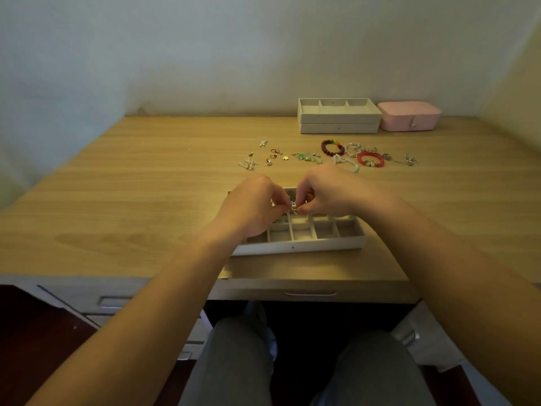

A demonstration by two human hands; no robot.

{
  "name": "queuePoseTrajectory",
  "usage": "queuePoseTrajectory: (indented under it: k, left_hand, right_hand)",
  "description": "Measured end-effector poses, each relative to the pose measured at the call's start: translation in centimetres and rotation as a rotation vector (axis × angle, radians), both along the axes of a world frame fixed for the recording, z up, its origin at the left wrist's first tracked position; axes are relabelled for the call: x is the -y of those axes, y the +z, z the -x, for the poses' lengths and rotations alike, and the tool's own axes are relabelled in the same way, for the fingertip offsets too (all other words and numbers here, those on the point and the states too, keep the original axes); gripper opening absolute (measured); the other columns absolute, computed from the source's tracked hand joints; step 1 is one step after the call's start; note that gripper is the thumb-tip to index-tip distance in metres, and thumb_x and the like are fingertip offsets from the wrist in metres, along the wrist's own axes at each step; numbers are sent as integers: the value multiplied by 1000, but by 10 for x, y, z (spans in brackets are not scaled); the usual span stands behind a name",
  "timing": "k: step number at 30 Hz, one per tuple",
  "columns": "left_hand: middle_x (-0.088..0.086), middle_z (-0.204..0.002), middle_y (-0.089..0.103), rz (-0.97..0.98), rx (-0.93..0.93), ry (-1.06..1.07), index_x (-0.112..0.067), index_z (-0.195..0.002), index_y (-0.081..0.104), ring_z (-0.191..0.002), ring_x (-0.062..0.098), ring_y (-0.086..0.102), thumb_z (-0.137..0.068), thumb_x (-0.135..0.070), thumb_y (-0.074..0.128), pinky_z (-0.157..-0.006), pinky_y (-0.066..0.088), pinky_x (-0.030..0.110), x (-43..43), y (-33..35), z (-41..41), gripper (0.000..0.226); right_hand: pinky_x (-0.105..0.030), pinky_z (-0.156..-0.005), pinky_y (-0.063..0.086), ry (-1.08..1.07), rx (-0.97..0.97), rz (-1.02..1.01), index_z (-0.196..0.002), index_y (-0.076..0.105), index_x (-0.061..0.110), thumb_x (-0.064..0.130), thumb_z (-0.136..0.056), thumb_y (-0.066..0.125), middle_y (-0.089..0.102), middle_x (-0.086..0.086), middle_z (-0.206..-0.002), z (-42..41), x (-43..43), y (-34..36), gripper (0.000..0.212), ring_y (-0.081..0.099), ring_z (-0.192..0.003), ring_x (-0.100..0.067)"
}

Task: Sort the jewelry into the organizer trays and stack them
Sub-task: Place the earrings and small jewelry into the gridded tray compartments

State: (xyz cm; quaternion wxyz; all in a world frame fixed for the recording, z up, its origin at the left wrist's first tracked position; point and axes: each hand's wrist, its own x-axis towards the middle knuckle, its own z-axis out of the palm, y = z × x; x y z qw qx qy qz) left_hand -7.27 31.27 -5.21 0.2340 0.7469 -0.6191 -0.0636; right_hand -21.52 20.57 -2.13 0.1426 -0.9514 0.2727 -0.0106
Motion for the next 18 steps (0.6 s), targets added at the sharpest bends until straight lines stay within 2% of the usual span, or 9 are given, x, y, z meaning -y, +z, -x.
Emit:
queuePoseTrajectory:
  k: [4, 7, 11, 15, 18]
  left_hand:
    - [-21, -73, 49, -20, 23, 26, -35, -96, 78, -84, 15, 55, -89, -29, 72, -81, 51, 34, 2, 0, 2, 11]
    - [-15, -80, 54, -16, 24, 31, -38, -95, 78, -91, 19, 61, -87, -32, 73, -80, 52, 35, 3, 0, 4, 11]
    - [-11, -84, 55, -38, 27, 36, -39, -93, 78, -94, 21, 61, -87, -21, 68, -81, 52, 36, 4, 2, 4, 21]
    - [-7, -90, 57, -71, 39, 42, -39, -91, 77, -96, 22, 61, -85, -13, 60, -83, 51, 35, 6, 5, 6, 32]
    - [-6, -89, 56, -72, 30, 34, -41, -88, 76, -94, 21, 60, -87, -14, 57, -83, 51, 36, 5, 6, 5, 33]
  right_hand:
    - [-35, -81, 59, 0, -16, 41, -93, 79, 28, 24, -89, 76, 66, 16, -82, -2, 1, -4, 7, 60, -77, -4]
    - [-39, -80, 60, 10, -26, 70, -93, 81, 27, 22, -88, 75, 71, 12, -83, -4, 2, -7, 9, 63, -78, -8]
    - [-42, -77, 61, 12, -27, 82, -87, 81, 28, 22, -85, 75, 71, 12, -77, -7, 4, -13, 9, 65, -75, -11]
    - [-41, -77, 61, 26, -22, 74, -92, 81, 28, 26, -89, 75, 72, 13, -79, -6, 6, -16, 8, 65, -77, -9]
    - [-34, -77, 57, 24, 58, 7, -98, 81, 23, 24, -96, 67, 72, 11, -83, -1, 13, -12, 14, 65, -79, -7]
